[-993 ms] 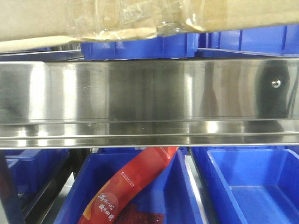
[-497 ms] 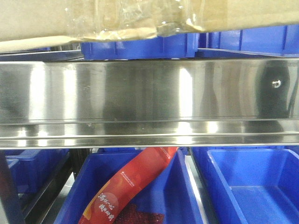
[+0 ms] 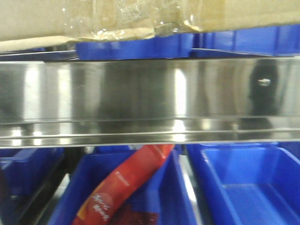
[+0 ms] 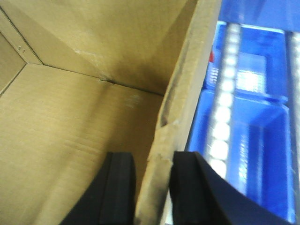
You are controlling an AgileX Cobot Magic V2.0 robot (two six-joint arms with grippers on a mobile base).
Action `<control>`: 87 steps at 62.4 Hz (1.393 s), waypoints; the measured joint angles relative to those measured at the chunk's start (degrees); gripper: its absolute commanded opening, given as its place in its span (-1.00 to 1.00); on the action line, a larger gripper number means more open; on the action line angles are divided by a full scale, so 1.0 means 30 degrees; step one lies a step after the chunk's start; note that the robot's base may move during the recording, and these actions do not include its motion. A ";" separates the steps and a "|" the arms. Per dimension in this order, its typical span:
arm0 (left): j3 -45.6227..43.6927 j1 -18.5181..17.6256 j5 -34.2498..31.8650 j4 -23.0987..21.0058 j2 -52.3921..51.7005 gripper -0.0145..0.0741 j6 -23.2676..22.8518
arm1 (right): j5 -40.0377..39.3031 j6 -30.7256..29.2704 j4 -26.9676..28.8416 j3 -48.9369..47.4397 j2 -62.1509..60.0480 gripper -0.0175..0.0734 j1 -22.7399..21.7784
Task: Grab carton from right shelf to conveyor
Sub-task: 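Lift the clamped carton off the shelf with both grippers, then hold the carton with both grippers while driving to the red conveyor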
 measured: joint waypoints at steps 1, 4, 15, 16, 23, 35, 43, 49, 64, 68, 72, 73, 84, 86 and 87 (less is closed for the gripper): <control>0.0000 0.0000 0.0000 0.0000 0.0000 -0.71 0.0000 | 0.0000 0.0000 0.0000 0.0000 0.0000 -0.76 0.0000; 0.0000 0.0000 0.0000 0.0000 0.0000 -0.71 0.0000 | -0.0029 0.0000 0.0035 0.0000 0.0000 -0.76 0.0000; 0.0000 0.0000 0.0000 0.0027 -0.0093 -0.71 0.0000 | -0.0029 0.0000 0.0078 0.0000 0.0000 -0.76 0.0000; 0.0000 0.0000 0.0000 0.0027 -0.0093 -0.71 0.0000 | -0.0029 0.0000 0.0078 0.0000 0.0000 -0.76 0.0000; 0.0000 0.0000 0.0000 0.0027 -0.0093 -0.71 0.0000 | -0.0029 0.0000 0.0118 0.0000 0.0000 -0.76 0.0000; 0.0000 0.0000 0.0000 0.0040 -0.0101 -0.71 0.0000 | -0.0029 0.0000 0.0190 0.0000 0.0000 -0.76 0.0000; 0.0000 0.0000 0.0000 0.0040 -0.0101 -0.71 0.0000 | -0.0029 0.0000 0.0190 0.0000 0.0000 -0.76 0.0000; 0.0000 0.0000 0.0000 0.0040 -0.0101 -0.71 0.0000 | -0.0029 0.0000 0.0190 0.0000 0.0000 -0.76 0.0000; 0.0000 0.0000 0.0000 0.0040 -0.0101 -0.71 0.0000 | -0.0029 0.0000 0.0190 0.0000 0.0000 -0.76 0.0000; 0.0000 0.0000 0.0000 0.0040 -0.0101 -0.71 0.0000 | -0.0029 0.0000 0.0190 0.0000 0.0000 -0.76 0.0000; 0.0000 0.0000 0.0000 0.0040 -0.0101 -0.71 0.0000 | -0.0029 0.0000 0.0190 0.0000 0.0000 -0.76 0.0000; 0.0000 0.0000 0.0000 0.0040 -0.0101 -0.71 0.0000 | -0.0029 0.0000 0.0190 0.0000 0.0000 -0.76 0.0000; 0.0000 0.0000 0.0000 0.0040 -0.0101 -0.71 0.0000 | -0.0029 0.0000 0.0190 0.0000 0.0000 -0.76 0.0000; 0.0000 0.0000 0.0000 0.0040 -0.0101 -0.71 0.0000 | -0.0029 0.0000 0.0190 0.0000 0.0000 -0.76 0.0000; 0.0000 0.0000 0.0000 0.0040 -0.0101 -0.71 0.0000 | -0.0029 0.0000 0.0190 0.0000 0.0000 -0.76 0.0000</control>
